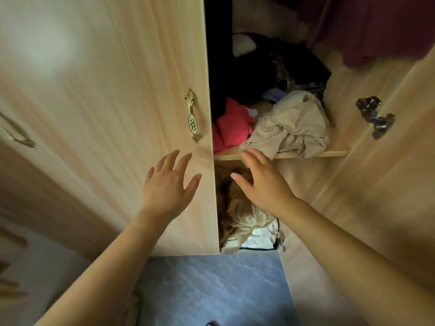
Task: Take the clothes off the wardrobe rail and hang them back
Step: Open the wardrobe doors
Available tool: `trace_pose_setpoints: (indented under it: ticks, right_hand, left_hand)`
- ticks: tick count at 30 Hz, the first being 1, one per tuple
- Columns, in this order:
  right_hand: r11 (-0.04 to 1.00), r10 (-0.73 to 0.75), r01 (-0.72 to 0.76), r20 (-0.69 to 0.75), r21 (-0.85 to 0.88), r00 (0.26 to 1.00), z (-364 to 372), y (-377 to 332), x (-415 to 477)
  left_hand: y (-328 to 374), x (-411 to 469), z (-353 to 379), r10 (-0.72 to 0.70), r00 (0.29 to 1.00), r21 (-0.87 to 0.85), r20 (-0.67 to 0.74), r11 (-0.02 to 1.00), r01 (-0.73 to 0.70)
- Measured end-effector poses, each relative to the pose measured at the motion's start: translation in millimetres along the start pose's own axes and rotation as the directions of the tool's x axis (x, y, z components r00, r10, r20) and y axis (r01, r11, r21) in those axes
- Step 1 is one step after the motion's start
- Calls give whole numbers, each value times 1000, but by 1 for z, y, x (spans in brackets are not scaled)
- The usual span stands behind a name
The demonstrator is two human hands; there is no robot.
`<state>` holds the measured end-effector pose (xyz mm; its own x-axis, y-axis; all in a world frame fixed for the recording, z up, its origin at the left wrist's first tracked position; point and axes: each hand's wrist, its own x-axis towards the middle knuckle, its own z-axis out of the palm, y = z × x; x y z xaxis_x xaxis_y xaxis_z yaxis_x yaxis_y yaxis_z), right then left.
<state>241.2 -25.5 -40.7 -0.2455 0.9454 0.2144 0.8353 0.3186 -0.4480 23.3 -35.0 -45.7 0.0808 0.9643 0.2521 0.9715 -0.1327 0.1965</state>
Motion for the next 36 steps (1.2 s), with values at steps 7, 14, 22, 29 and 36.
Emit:
trace_pose_setpoints:
  ticks: [7, 14, 22, 29, 36]
  right_hand:
    - [981, -186, 190, -104, 26, 977, -35, -15, 100]
    - [858, -372, 437, -261, 270, 891, -43, -13, 148]
    - [685, -506, 592, -308, 425, 806, -30, -5, 163]
    - [647, -504, 591, -312, 481, 805, -31, -14, 144]
    - [639, -549, 595, -252, 488, 797, -47, -39, 97]
  left_hand:
    - [9, 56, -35, -29, 975, -62, -222, 998, 15]
    - [43, 78, -26, -258, 899, -350, -354, 928, 128]
    - [60, 85, -18, -426, 842, -481, -331, 844, 238]
    - [54, 66, -28, -394, 864, -504, -313, 840, 200]
    - [45, 12, -41, -360, 886, -514, -294, 840, 171]
